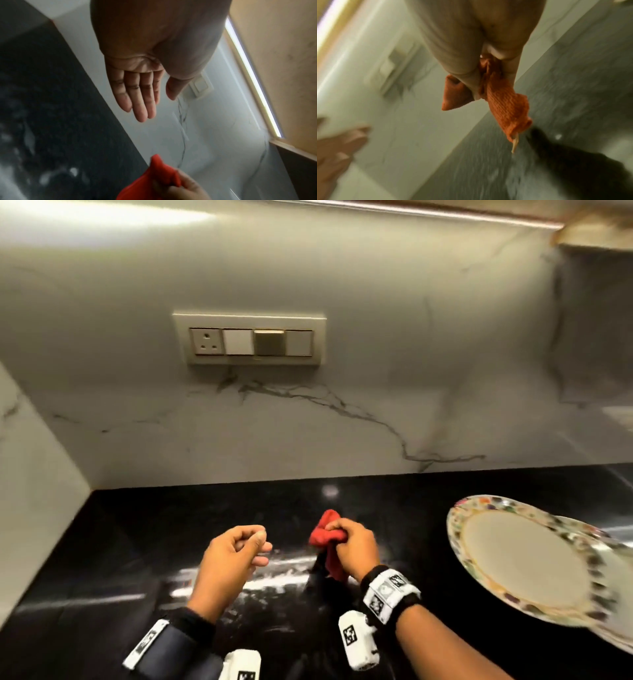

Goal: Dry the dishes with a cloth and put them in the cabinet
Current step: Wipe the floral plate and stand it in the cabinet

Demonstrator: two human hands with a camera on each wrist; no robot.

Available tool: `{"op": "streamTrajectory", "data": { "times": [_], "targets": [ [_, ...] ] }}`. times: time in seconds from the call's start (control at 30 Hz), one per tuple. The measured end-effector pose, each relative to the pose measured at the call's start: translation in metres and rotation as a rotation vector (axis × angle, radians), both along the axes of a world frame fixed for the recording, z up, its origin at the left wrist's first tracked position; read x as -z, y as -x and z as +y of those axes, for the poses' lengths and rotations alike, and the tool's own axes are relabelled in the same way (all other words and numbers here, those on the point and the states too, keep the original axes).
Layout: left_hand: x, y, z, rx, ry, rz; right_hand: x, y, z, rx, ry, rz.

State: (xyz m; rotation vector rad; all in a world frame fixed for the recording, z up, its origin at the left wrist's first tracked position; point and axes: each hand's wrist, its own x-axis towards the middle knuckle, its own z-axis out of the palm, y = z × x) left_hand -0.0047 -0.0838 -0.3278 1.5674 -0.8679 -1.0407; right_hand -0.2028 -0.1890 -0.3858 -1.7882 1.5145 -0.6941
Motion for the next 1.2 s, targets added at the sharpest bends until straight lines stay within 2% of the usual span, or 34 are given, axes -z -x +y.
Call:
{"op": "streamTrajectory", "data": {
  "times": [0.17, 0.3, 0.47, 0.57, 0.7, 0.8, 0.93, 1.07, 1.2],
  "targets": [
    [0.029, 0.109, -0.062, 0.120, -0.129, 0.137, -0.034, 0.134, -0.007, 0.243, 0.031, -0.131],
    [0.060, 0.222, -0.108, 0.276, -0.379, 0.265, -0.049, 0.236, -0.020, 0.442, 0.037, -0.247],
    [0.093, 0.326, -0.138, 0.410, -0.614, 0.388, -0.050, 0.324, -0.030, 0.584, 0.024, -0.366],
    [0.122, 0.373, -0.166, 0.385, -0.596, 0.431, -0.044, 0.367, -0.038, 0.611, -0.008, -0.356],
    [0.160, 0.399, -0.186, 0.278, -0.601, 0.379, -0.040, 0.389, -0.040, 0.654, -0.019, -0.330],
    [0.130, 0.409, -0.181, 0.170, -0.614, 0.302, -0.040, 0.400, -0.048, 0.644, -0.042, -0.328],
    [0.112, 0.409, -0.175, 0.119, -0.624, 0.240, -0.035, 0.404, -0.057, 0.598, -0.081, -0.316],
    [0.111, 0.403, -0.177, -0.002, -0.517, 0.230, -0.027, 0.407, -0.070, 0.556, -0.101, -0.243],
    [0.110, 0.393, -0.174, -0.123, -0.369, 0.299, -0.021, 0.401, -0.086, 0.491, -0.091, -0.098]
  ]
}}
